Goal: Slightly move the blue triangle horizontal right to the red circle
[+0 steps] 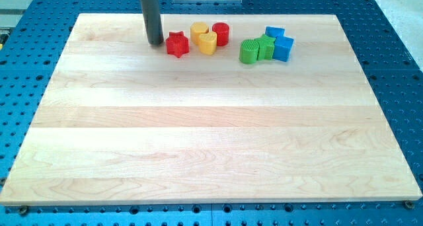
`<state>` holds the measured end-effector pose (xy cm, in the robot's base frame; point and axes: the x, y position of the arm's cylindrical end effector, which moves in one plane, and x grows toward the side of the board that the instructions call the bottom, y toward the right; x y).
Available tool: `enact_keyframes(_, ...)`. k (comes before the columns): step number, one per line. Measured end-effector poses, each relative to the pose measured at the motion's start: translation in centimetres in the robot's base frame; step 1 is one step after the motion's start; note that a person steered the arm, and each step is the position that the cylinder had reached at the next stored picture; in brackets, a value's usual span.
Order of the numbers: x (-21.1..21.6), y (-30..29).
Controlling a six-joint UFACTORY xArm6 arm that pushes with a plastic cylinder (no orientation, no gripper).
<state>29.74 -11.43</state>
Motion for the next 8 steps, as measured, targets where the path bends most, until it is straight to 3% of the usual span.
enact_keyframes(4,2.6,2.3)
enact_keyframes(5,10.2,-2.1)
enact_keyframes(6,13.9,-2.6)
enact_keyframes(8,16.9,12.7)
